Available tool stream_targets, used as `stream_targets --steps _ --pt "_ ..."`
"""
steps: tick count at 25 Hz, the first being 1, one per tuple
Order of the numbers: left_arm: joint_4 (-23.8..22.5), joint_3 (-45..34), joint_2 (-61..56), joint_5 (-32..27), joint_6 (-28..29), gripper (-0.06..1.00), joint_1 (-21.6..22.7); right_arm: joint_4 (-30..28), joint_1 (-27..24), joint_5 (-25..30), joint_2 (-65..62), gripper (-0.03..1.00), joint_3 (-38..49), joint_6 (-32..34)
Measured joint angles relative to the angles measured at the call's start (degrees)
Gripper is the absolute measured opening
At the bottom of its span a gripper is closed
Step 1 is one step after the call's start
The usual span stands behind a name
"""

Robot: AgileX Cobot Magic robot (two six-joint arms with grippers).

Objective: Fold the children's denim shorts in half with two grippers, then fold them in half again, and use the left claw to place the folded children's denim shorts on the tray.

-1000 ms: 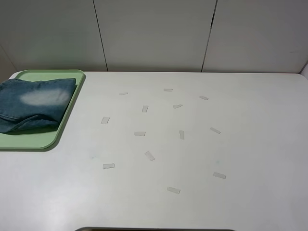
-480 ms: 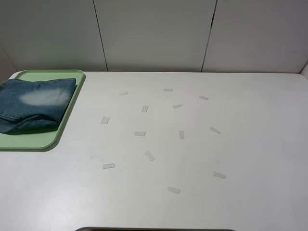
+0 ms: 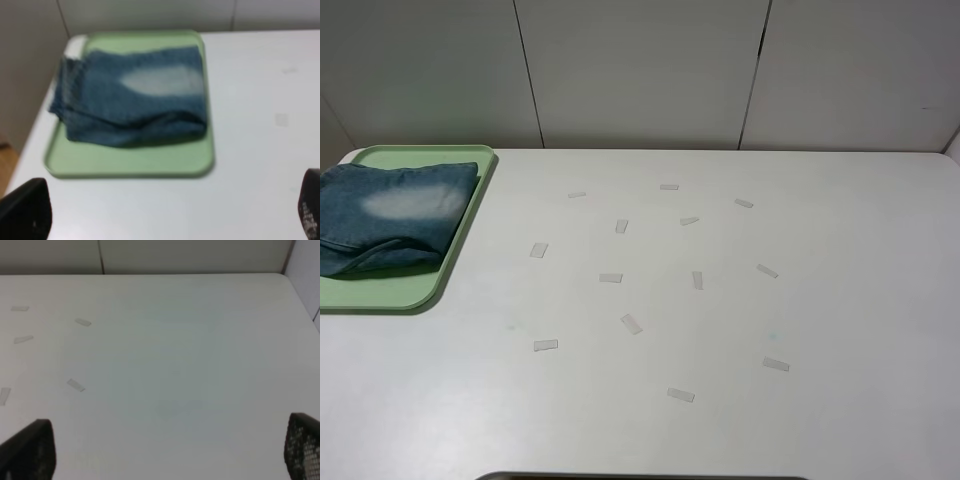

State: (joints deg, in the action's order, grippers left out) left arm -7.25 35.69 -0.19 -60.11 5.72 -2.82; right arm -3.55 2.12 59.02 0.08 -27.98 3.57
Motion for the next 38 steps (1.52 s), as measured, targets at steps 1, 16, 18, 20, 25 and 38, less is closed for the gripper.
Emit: stream_targets --steps 1,16,18,20,25,38 --pt "0.37 -0.48 0.0 -0.43 0.38 0.99 0.0 0.0 0.0 0.0 0.0 0.69 0.0 0.0" --pt "1.29 -7.41 0.0 -1.26 1.18 0.99 0.0 0.0 0.0 0.0 0.0 0.69 0.0 0.0" --pt "1.29 -7.41 0.0 -1.26 1.18 0.99 0.0 0.0 0.0 0.0 0.0 0.69 0.0 0.0" --pt "1.29 -7.41 0.0 -1.26 1.18 0.98 0.0 0.0 0.0 0.0 0.0 0.69 0.0 0.0" --pt "1.29 -7.41 0.0 -1.26 1.18 0.98 0.0 0.0 0.0 0.0 0.0 0.69 0.0 0.0" --pt "0.98 -7.41 0.0 -1.26 1.18 0.98 0.0 0.0 0.0 0.0 0.0 0.69 0.0 0.0"
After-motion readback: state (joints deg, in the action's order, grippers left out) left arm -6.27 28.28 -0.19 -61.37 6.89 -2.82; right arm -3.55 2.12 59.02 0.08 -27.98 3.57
